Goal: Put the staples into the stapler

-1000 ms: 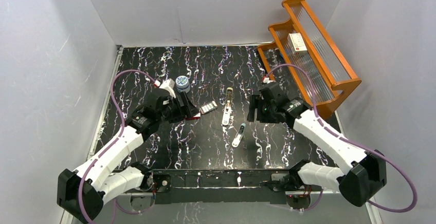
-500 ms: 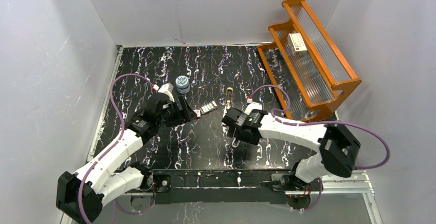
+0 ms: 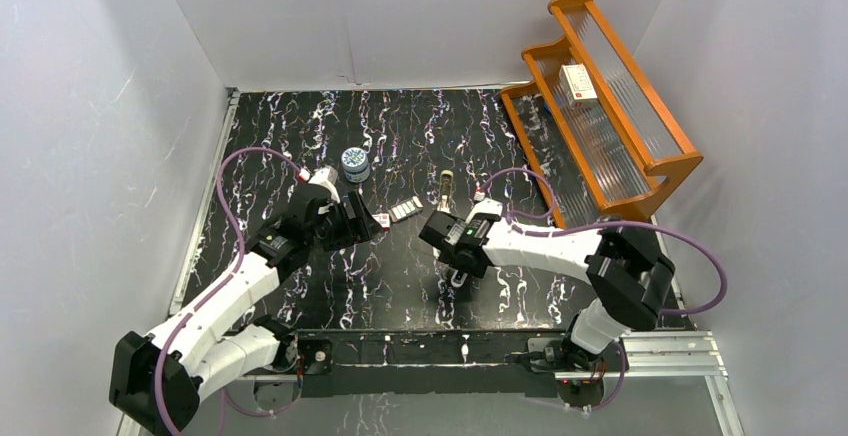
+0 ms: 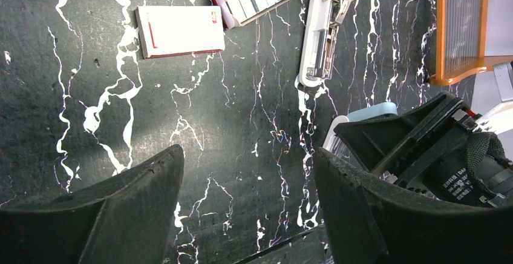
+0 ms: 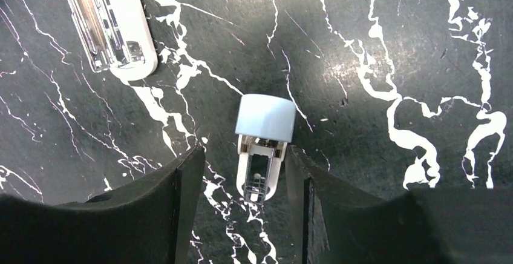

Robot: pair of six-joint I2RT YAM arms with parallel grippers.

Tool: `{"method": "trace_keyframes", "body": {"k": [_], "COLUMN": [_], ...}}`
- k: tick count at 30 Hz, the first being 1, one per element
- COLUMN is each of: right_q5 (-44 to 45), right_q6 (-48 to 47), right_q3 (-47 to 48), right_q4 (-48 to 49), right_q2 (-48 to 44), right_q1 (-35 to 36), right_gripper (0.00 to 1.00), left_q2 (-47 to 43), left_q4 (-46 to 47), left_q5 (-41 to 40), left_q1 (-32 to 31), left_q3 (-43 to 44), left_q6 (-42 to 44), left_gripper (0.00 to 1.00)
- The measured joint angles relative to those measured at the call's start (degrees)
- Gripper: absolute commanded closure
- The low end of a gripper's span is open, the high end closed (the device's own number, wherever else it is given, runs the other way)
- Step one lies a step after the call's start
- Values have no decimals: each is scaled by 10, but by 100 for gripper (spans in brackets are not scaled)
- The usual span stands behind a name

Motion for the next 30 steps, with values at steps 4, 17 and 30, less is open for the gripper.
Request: {"method": "trace_keyframes", "body": {"k": [4,17,30], "right_q5": [8,13,29], "right_q6": [1,11,-47], "right_q3": [-1,-1,-8], "right_q4": [11,8,32], "right_q2": [12,34,36], "right_q1": [0,0,-17], "right_gripper": [43,55,58], "left_q2": [4,18,28], "left_q4": [0,0,4], "left_q5": [0,0,1], "left_q1": [0,0,0], "left_q3": [0,0,0], "left_q6": [0,0,-7], "left_gripper": [24,24,24]}}
